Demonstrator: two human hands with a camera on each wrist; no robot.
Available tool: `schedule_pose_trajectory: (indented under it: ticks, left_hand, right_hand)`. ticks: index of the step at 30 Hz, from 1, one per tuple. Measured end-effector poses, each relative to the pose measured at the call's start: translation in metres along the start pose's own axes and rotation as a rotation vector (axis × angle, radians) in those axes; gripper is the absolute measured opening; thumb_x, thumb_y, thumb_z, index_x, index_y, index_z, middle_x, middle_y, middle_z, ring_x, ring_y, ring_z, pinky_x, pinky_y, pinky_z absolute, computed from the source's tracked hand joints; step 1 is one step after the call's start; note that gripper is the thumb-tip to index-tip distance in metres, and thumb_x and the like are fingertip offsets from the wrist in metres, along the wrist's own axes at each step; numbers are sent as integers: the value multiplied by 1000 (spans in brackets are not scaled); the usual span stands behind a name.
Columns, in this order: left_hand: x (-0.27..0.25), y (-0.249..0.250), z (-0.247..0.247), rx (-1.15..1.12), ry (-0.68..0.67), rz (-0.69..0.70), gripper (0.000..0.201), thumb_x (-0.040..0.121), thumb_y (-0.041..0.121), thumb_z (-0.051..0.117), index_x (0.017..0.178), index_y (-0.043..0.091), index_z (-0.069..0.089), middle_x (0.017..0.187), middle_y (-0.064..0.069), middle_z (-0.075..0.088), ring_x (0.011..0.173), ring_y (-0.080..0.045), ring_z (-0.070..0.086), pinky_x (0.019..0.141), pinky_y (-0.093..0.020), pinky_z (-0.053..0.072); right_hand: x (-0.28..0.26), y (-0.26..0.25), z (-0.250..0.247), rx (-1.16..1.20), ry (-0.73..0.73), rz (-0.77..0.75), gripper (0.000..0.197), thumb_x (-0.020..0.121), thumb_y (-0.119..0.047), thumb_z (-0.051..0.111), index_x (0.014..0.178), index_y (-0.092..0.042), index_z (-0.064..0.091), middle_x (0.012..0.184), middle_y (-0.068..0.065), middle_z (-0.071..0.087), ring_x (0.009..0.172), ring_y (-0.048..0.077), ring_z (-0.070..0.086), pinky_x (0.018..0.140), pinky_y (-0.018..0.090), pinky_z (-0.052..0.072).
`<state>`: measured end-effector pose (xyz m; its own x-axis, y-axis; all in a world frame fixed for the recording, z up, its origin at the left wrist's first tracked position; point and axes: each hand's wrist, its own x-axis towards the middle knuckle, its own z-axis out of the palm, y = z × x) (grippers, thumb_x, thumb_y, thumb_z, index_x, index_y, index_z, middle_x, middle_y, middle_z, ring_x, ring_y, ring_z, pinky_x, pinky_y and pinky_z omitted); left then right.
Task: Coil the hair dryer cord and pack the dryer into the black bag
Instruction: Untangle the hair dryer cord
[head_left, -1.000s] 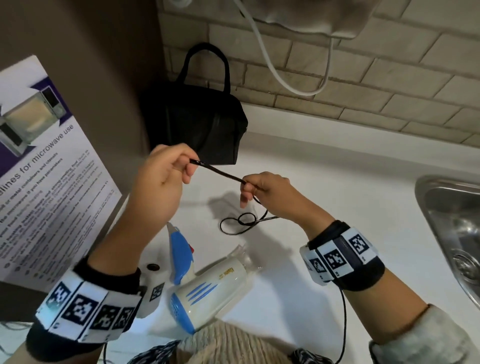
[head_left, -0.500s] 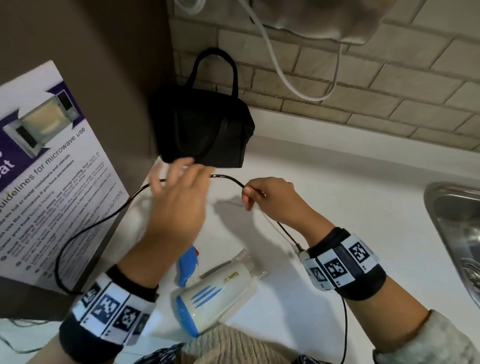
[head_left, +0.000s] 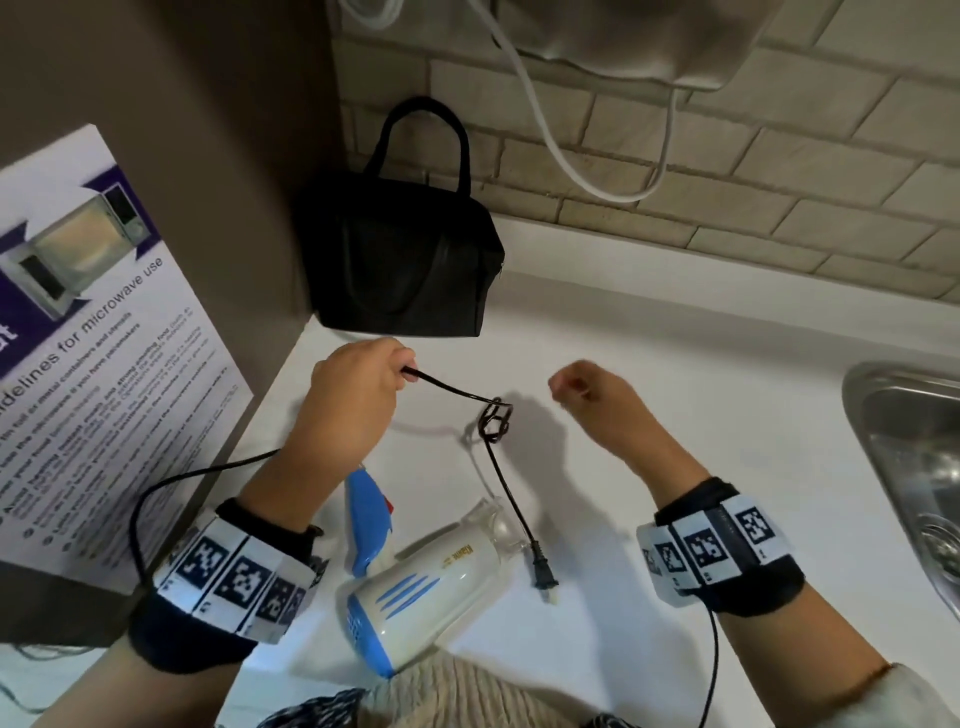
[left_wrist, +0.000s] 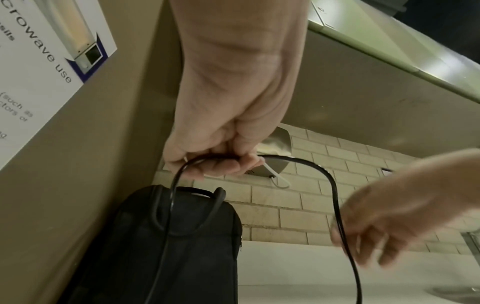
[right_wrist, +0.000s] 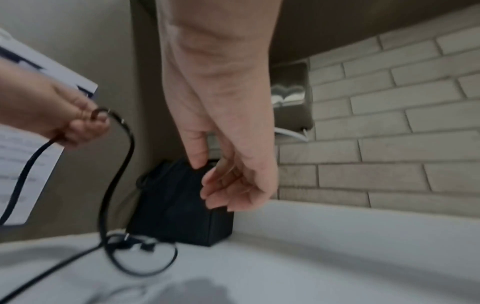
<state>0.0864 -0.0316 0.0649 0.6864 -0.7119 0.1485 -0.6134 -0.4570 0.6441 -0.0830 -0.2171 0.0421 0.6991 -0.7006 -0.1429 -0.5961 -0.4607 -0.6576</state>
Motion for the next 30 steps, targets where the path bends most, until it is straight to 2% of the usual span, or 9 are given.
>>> schedule_pose_trajectory:
  ticks: [2, 4, 6, 8, 10, 14, 20, 25, 30]
  left_hand:
    - [1, 2, 0, -136, -16, -57, 27, 96, 0, 39, 96, 3, 66, 79, -2, 60, 84, -23, 58, 70, -30, 46]
    - [1, 9, 0, -269, -34, -97, 27, 100, 10, 39, 91, 10, 64, 73, 5, 58, 71, -11, 55, 56, -20, 40]
    - [2, 13, -2, -368, -40, -70, 29, 101, 16, 39, 82, 18, 61, 71, 7, 57, 66, -3, 54, 58, -13, 41]
    - [4, 12, -5, -436, -14, -28, 33, 101, 19, 38, 75, 23, 59, 69, 8, 58, 62, 4, 54, 63, -8, 42]
    - [7, 7, -10, -489, 45, -42, 35, 101, 20, 37, 74, 23, 58, 69, 7, 57, 62, 2, 53, 65, -8, 42]
    - [13, -18, -17, -608, 160, -145, 36, 103, 19, 34, 73, 20, 54, 69, 3, 51, 61, -3, 47, 66, -12, 42]
    - [13, -44, -16, -679, 140, -333, 35, 102, 33, 34, 76, 21, 54, 74, 2, 49, 66, -10, 44, 72, -19, 39]
    - [7, -38, -14, -454, 26, -188, 38, 101, 42, 30, 87, 27, 62, 73, 3, 51, 75, -13, 53, 78, -28, 41]
    - [1, -18, -14, -535, -151, -81, 49, 94, 57, 29, 80, 27, 65, 54, 13, 46, 61, -6, 45, 69, -25, 39]
  right_hand:
    - [-4, 9, 18, -63, -234, 121, 34, 95, -35, 51, 118, -10, 57, 113, 6, 63, 106, 24, 60, 90, 35, 47]
    - [-10, 12, 38, 90, -447, 206, 41, 95, -43, 50, 123, -13, 53, 104, 2, 64, 97, 18, 60, 94, 35, 48]
    - [-14, 11, 51, 343, -559, 200, 36, 99, -41, 43, 116, -12, 54, 91, 1, 69, 89, 20, 63, 99, 39, 48]
    - [-15, 6, 52, 604, -587, 241, 33, 102, -34, 37, 119, -12, 54, 89, 1, 74, 94, 20, 67, 91, 32, 51]
    - [-15, 1, 44, 770, -520, 239, 32, 103, -25, 36, 121, -10, 58, 77, -1, 70, 84, 17, 65, 80, 26, 50]
    - [-15, -1, 20, 978, -287, 86, 28, 100, -19, 44, 118, -15, 64, 76, 0, 62, 78, 16, 57, 80, 29, 44]
    - [-23, -18, -15, 970, -87, -30, 22, 97, -15, 48, 107, -11, 67, 76, -5, 66, 75, 10, 60, 80, 29, 43]
    - [-26, -27, -23, 947, -30, -9, 24, 95, -22, 53, 112, -14, 69, 78, -4, 67, 70, 9, 59, 66, 22, 46]
    - [-28, -32, -20, 958, -21, 48, 24, 95, -22, 54, 113, -16, 69, 77, -1, 68, 64, 11, 59, 60, 21, 45]
